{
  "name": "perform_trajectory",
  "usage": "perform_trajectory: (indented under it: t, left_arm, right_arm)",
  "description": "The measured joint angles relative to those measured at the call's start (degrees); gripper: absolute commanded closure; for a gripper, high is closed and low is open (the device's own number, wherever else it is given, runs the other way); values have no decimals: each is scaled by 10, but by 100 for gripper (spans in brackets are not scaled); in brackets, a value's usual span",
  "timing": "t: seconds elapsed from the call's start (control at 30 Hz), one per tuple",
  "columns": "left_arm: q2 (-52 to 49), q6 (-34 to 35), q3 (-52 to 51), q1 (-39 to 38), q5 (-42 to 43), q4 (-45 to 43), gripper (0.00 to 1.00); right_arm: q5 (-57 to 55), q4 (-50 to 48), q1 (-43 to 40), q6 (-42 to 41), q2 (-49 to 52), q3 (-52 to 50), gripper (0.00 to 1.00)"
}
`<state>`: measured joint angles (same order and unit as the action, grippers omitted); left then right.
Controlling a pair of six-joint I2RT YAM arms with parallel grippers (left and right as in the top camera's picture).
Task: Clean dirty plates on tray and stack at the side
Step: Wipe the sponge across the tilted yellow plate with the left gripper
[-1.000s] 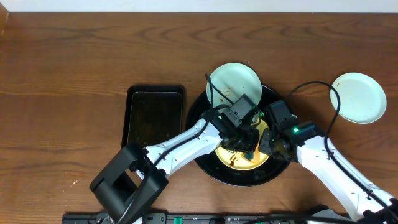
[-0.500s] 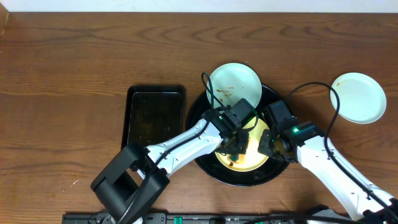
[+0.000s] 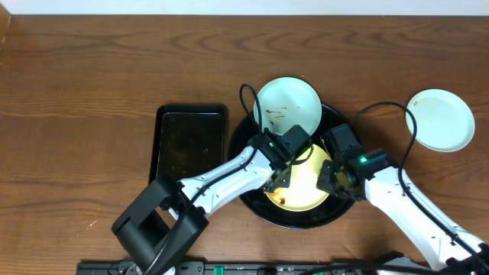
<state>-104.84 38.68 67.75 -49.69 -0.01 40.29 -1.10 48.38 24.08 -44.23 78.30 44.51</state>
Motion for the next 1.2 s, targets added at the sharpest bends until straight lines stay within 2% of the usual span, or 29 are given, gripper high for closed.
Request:
perform_trajectory:
  t: [0.33, 0.57, 0.8, 1.2]
  left_arm:
    - [9, -2, 1, -2, -34, 16, 93]
    - [69, -1, 1, 0, -69, 15, 93]
    - [70, -1, 3, 1, 24, -75, 92]
    - [-27, 1, 4, 4, 174, -178, 93]
  right_arm:
    - [3, 0, 0, 0, 0, 0, 98]
    - [-3, 1, 0, 0, 0, 0, 98]
    - [-5, 2, 0, 0, 0, 0, 98]
    - [-17, 12, -1, 0, 1, -1, 99]
